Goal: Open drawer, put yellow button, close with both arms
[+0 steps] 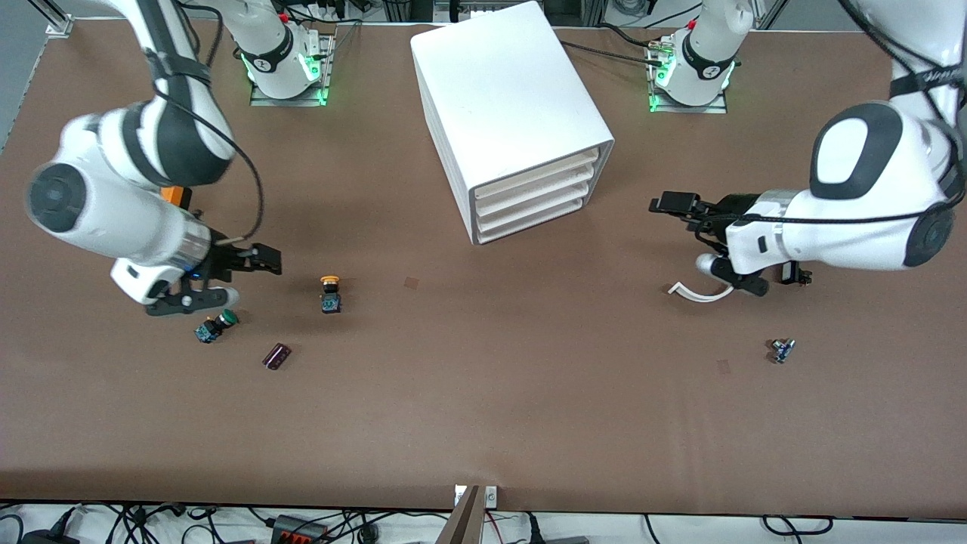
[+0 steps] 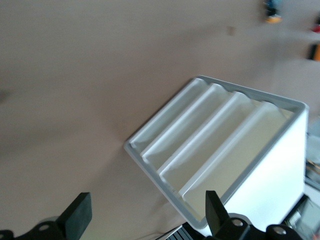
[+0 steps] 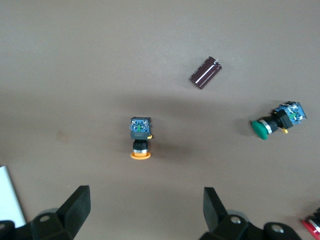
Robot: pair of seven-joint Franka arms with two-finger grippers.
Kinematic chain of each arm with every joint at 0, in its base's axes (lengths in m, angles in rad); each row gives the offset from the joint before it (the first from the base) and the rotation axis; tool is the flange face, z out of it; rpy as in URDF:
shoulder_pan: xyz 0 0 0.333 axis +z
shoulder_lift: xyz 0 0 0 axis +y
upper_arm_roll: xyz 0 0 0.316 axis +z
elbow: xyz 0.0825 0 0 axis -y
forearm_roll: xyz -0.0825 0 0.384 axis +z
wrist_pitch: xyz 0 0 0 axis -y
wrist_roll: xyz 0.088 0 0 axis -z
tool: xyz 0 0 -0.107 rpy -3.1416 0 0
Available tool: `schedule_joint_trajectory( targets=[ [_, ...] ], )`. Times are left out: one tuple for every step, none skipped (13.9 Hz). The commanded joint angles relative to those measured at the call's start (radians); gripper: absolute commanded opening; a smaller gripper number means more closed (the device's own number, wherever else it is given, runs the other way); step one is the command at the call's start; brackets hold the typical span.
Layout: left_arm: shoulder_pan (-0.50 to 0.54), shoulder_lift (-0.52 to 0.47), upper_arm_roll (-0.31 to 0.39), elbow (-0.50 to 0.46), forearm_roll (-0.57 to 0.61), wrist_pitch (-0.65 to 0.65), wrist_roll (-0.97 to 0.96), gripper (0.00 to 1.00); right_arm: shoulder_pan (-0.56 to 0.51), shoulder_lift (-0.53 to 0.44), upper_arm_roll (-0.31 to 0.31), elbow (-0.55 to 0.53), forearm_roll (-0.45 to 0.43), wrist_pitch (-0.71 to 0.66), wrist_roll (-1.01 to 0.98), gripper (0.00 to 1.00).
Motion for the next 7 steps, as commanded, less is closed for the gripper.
schedule_joint_trajectory(
  targets=[
    [0.024,0.102,-0.003,-0.02,-0.19,-0.012,0.254,1.0,0.06,0.06,-0.005,0.001,-0.076,0.051,0.112,1.0],
    [0.027,0.122,-0.003,-0.066,-0.283,-0.009,0.326,1.0,0.078,0.08,-0.005,0.001,-0.083,0.07,0.14,1.0],
    [0.027,0.136,-0.003,-0.101,-0.349,-0.005,0.389,1.0,0.097,0.1,-0.005,0.001,-0.084,0.085,0.16,1.0],
    [0.025,0.139,-0.003,-0.123,-0.382,-0.003,0.41,1.0,0.103,0.119,-0.005,0.001,-0.084,0.096,0.174,1.0],
    [0.022,0.148,-0.005,-0.14,-0.41,-0.003,0.414,1.0,0.109,0.137,-0.005,-0.001,-0.084,0.106,0.175,1.0],
    [0.013,0.153,-0.006,-0.16,-0.443,-0.009,0.422,1.0,0.111,0.157,-0.006,-0.002,-0.084,0.107,0.174,1.0],
    [0.008,0.156,-0.018,-0.201,-0.477,-0.017,0.427,1.0,0.111,0.177,-0.005,-0.005,-0.085,0.107,0.174,1.0]
  ],
)
